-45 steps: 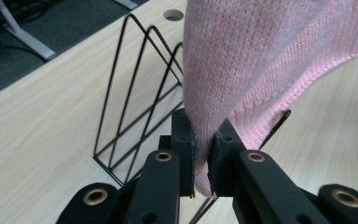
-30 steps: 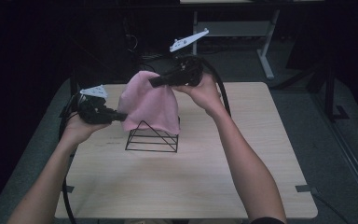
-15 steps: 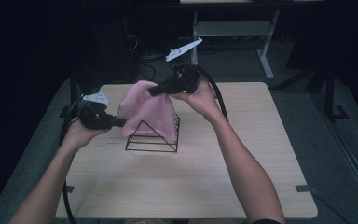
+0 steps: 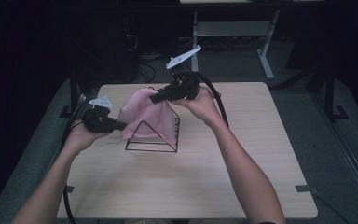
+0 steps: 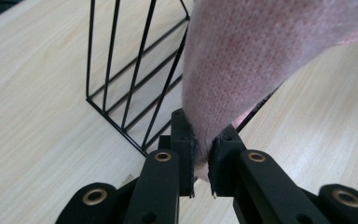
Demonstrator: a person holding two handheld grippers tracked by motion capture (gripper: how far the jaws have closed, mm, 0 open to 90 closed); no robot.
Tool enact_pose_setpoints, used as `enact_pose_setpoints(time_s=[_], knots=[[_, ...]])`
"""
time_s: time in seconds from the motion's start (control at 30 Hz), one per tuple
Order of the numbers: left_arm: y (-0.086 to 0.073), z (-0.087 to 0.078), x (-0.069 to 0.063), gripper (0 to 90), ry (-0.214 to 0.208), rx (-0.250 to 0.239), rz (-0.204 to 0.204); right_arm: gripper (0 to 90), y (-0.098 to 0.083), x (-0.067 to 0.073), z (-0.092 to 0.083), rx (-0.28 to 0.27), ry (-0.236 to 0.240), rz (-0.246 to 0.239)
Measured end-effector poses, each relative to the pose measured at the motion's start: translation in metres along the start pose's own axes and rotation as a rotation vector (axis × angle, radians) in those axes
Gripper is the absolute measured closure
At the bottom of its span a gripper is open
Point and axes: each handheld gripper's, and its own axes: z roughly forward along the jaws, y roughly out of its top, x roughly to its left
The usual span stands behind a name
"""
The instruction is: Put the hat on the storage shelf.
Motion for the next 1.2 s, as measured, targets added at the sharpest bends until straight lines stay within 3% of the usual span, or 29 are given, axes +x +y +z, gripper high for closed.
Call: enact_pose_setpoints(time_s=[0.2,0.33,0.63,0.97,1.2], knots=[[-0.008,0.007,0.002,82.3,-0.008,0.012,-0.023,78.0,-0.007,0.000,0.008,0.011,0.008,0.015],[-0.009,0.010,0.001,82.3,0.010,0.040,-0.004,78.0,-0.012,-0.003,0.013,0.016,0.020,0.022],[-0.019,0.018,0.002,82.2,0.002,0.052,-0.021,78.0,-0.022,-0.004,0.022,0.032,0.026,0.026],[-0.020,0.029,0.001,81.9,-0.013,0.096,-0.008,77.7,-0.031,-0.006,0.028,0.053,0.042,0.042],[-0.020,0.035,-0.001,82.2,0.001,0.138,0.012,78.0,-0.039,-0.008,0.034,0.066,0.052,0.050]])
